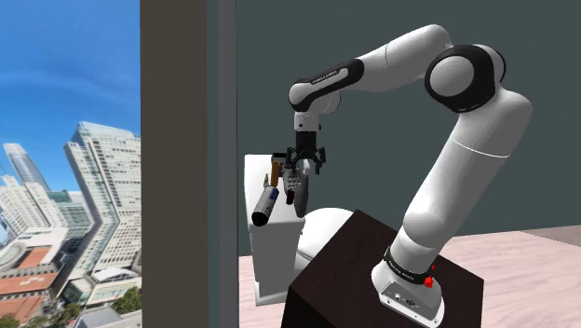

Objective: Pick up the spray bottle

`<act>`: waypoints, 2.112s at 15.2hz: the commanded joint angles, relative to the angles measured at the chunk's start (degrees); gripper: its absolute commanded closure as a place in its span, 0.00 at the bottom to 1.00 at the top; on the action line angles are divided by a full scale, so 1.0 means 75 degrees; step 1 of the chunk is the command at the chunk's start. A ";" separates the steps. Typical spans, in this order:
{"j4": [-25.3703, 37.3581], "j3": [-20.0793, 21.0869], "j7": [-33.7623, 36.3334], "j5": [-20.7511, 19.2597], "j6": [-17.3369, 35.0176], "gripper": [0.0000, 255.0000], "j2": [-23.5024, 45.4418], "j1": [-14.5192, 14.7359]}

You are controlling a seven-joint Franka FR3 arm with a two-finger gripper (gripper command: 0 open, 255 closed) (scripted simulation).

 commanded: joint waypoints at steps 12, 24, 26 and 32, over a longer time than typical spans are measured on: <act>0.0058 -0.0061 0.0017 0.0313 0.0851 1.00 0.1295 -0.0068; 0.0115 -0.0068 0.0093 0.0276 0.0613 1.00 0.1108 -0.0070; 0.0177 -0.0073 0.0143 0.0252 0.0430 1.00 0.0980 -0.0072; 0.0402 -0.0086 0.0289 0.0191 -0.0125 1.00 0.0631 -0.0081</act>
